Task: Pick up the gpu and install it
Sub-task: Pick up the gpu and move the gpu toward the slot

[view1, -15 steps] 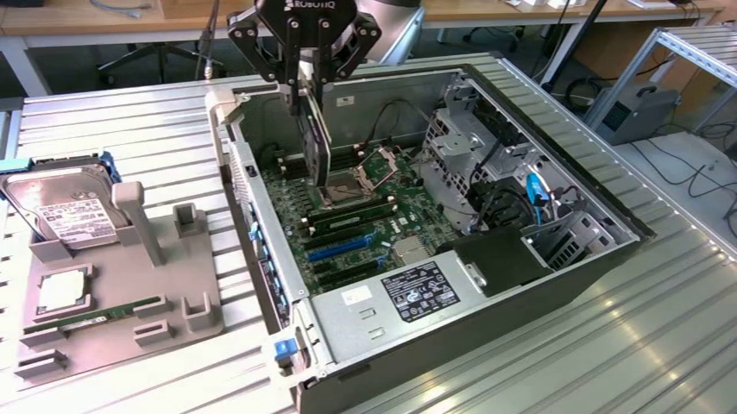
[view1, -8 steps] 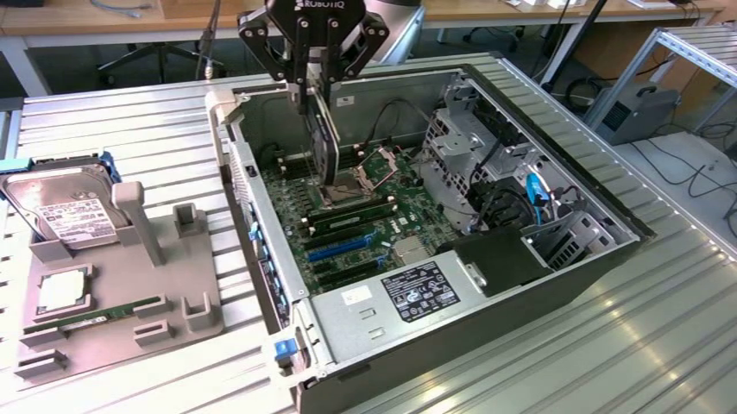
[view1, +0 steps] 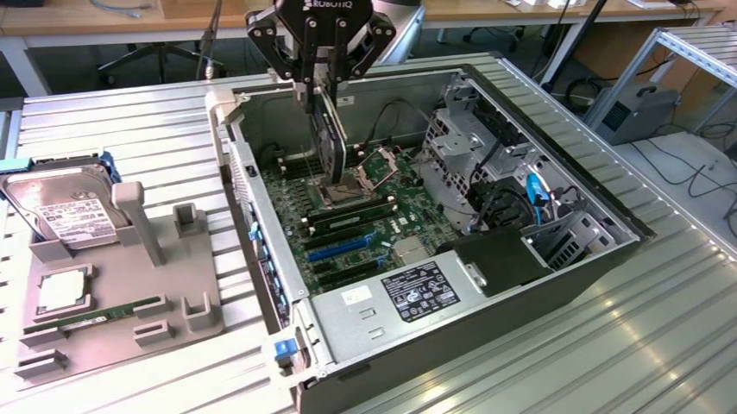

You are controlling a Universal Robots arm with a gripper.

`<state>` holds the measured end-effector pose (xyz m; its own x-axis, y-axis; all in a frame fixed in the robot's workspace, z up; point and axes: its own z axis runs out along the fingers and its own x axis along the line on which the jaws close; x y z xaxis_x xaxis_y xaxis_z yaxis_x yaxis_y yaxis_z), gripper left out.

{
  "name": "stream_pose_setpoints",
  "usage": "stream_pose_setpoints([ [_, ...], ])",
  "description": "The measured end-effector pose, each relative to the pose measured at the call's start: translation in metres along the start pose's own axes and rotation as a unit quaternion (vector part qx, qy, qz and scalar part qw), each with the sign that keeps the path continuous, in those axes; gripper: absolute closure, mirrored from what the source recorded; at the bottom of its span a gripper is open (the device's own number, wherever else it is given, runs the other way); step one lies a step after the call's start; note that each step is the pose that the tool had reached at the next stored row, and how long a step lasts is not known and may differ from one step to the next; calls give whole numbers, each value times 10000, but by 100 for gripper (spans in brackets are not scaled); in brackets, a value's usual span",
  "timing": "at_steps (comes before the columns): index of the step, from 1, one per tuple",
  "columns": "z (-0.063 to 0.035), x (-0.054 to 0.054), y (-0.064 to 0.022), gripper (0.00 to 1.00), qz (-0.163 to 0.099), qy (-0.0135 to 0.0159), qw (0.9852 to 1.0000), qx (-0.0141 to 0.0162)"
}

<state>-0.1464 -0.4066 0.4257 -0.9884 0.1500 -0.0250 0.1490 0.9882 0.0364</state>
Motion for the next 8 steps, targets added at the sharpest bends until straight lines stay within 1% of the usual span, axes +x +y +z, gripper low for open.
stream_pose_setpoints([
  [8, 4, -94, 14, 72, 0, 0, 10000, 0],
])
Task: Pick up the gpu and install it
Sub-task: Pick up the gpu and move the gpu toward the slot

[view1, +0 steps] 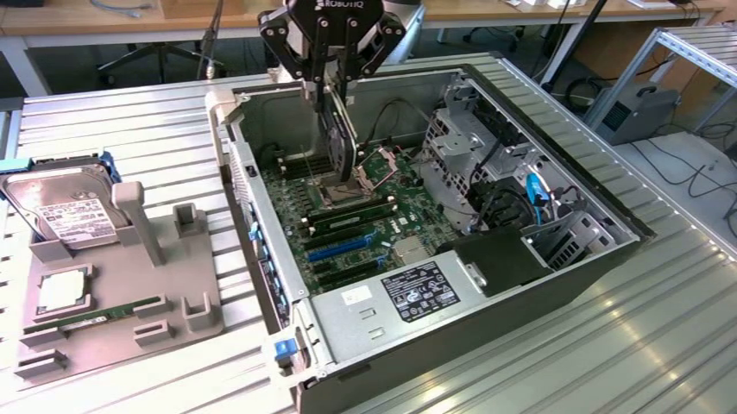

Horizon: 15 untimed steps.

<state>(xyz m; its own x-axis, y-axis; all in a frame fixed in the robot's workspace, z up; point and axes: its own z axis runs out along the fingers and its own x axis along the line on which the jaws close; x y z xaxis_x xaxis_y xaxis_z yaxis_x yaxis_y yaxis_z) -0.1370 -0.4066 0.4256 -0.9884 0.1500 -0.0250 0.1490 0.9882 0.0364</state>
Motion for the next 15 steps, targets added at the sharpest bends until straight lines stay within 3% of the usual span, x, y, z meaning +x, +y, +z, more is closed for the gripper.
stream_pose_setpoints([
  [15, 19, -187, 28, 72, 0, -1, 10000, 5],
])
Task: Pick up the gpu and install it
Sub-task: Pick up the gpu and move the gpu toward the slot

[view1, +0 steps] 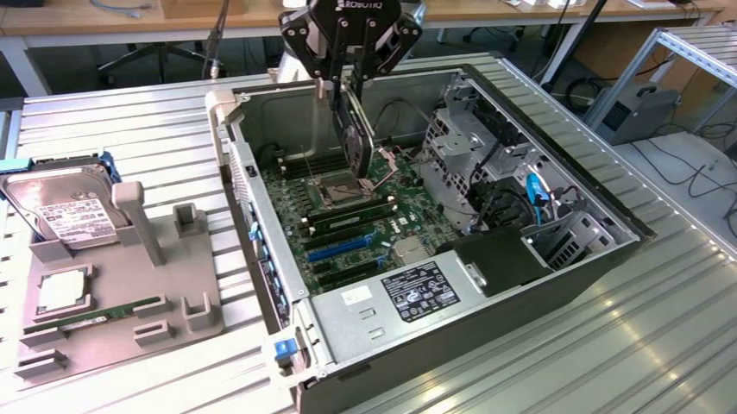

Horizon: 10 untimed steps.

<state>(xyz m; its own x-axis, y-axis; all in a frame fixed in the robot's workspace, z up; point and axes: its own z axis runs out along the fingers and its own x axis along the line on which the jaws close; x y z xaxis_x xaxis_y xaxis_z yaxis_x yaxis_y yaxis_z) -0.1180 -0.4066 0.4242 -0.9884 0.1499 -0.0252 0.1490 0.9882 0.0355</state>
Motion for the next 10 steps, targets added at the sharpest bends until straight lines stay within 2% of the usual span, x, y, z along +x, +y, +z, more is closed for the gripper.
stream_pose_setpoints([
  [10, 10, -67, 10, 72, 0, -1, 10000, 5],
])
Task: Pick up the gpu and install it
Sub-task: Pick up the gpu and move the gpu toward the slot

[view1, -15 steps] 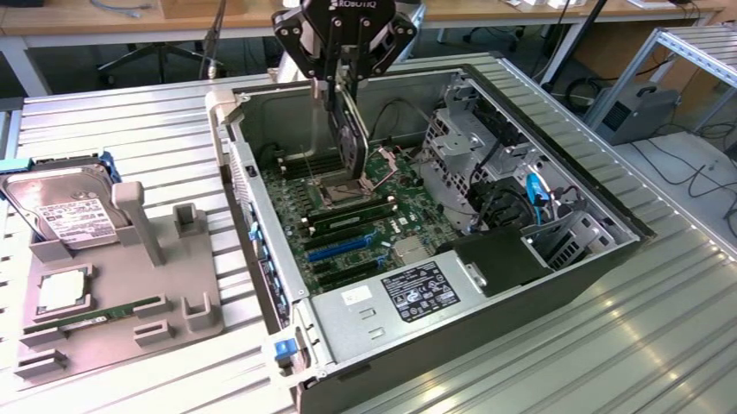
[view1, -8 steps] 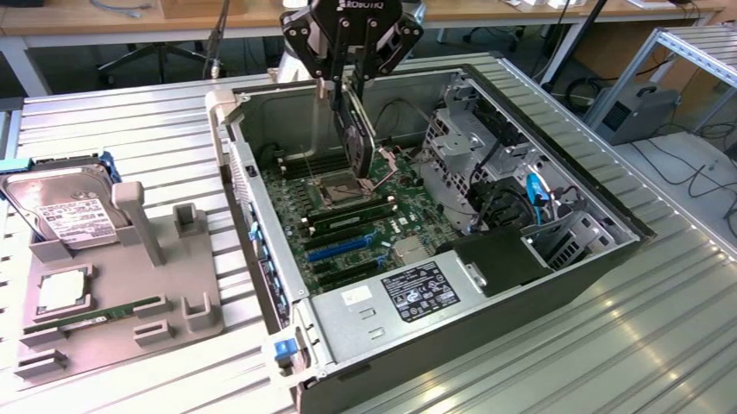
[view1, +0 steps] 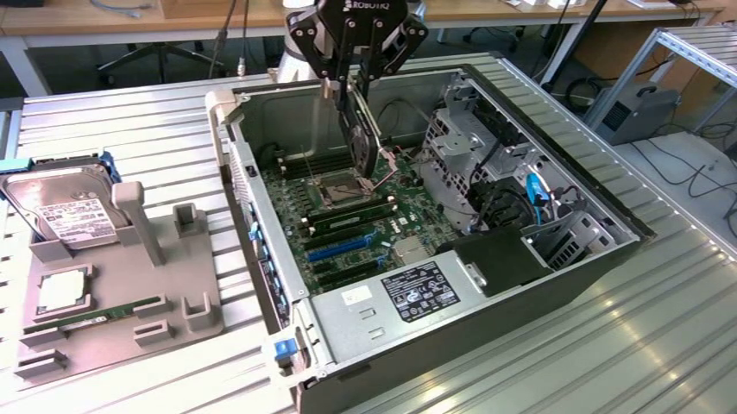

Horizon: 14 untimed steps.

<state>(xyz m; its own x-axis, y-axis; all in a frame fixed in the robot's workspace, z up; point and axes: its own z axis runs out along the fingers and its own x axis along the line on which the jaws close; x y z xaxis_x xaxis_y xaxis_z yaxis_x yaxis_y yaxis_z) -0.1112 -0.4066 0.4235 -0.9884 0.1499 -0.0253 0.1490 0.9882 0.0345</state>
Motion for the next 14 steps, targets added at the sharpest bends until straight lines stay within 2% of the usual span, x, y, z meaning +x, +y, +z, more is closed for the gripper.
stream_pose_setpoints([
  [14, 8, -90, 13, 72, 0, -1, 10000, 8],
])
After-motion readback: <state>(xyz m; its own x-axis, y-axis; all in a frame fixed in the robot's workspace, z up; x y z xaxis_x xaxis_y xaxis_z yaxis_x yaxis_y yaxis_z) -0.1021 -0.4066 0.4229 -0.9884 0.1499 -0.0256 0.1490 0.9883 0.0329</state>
